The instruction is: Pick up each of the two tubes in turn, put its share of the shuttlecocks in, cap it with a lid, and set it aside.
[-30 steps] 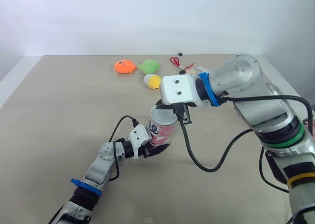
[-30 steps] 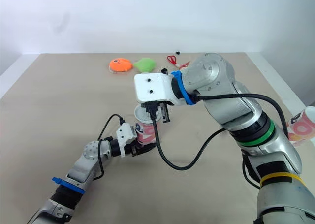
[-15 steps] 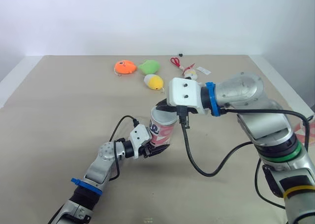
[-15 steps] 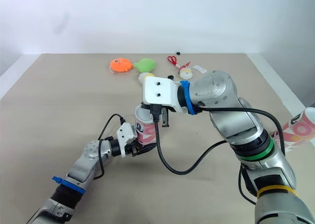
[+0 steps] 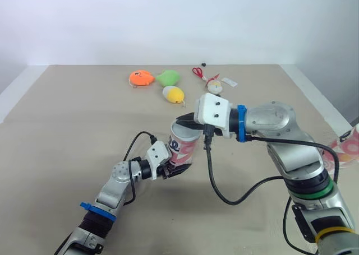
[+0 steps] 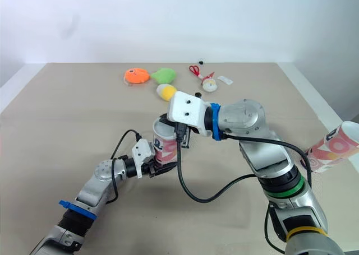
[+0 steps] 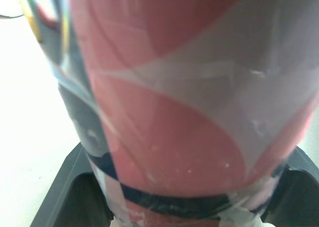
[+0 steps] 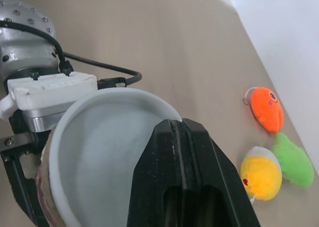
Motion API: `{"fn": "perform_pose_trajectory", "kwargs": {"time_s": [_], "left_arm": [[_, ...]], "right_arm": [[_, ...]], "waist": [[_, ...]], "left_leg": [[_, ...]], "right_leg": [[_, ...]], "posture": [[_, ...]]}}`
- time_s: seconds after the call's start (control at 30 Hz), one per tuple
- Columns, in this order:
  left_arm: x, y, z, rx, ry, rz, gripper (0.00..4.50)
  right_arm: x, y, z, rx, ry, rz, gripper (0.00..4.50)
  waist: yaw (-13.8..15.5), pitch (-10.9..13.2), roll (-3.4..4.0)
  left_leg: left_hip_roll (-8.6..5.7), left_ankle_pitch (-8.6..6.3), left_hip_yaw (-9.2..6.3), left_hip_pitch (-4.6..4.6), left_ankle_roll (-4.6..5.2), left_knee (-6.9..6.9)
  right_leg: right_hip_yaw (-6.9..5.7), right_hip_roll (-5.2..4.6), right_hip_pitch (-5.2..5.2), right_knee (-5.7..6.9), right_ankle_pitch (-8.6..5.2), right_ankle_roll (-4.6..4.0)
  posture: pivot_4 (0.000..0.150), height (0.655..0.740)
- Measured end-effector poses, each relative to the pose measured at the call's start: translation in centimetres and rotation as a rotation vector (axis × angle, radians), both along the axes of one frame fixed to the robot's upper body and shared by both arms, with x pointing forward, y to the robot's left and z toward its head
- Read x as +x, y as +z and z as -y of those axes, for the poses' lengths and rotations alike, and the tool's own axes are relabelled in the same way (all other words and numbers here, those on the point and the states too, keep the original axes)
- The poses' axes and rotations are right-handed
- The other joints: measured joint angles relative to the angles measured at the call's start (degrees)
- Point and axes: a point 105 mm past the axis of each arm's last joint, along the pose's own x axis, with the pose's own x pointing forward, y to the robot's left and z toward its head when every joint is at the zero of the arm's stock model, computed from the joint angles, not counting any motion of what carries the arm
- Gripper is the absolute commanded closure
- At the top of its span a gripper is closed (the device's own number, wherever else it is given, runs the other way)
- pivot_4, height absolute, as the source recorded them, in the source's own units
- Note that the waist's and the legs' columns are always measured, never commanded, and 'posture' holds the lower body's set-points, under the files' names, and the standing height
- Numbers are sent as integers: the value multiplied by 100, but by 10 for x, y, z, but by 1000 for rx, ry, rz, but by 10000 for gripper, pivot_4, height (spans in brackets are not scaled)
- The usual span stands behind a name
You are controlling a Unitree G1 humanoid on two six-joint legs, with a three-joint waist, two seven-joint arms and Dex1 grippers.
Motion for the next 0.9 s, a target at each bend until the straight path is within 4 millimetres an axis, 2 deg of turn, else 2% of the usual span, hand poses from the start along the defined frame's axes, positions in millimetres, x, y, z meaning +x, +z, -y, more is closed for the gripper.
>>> {"fn": "perform_pose_trajectory", "kwargs": {"time_s": [0.3, 0.63, 0.9], "left_arm": [[0, -3, -3, 4, 9, -9, 16052], [1, -6, -6, 8, 23, -25, 16052], [1, -9, -8, 11, 31, -37, 16052]], "right_arm": [[3, -8, -2, 90, 6, -4, 44643], [8, -13, -6, 82, 10, 54, 44643], [10, -18, -11, 38, 10, 107, 44643]], "waist": [[-24, -66, -12], [-51, -114, 5], [-53, -136, -2]], "left_leg": [[6, -2, 0, 12, -4, -5], [10, -7, 2, 52, -12, -25], [15, -22, 3, 118, -39, -78]], "right_leg": [[3, 2, 3, 0, -2, -7], [-4, -4, 25, -1, -2, -7], [-93, -81, 55, -8, -3, -4]], "posture": [[1500, 7400], [1500, 7400], [1500, 7400]]}}
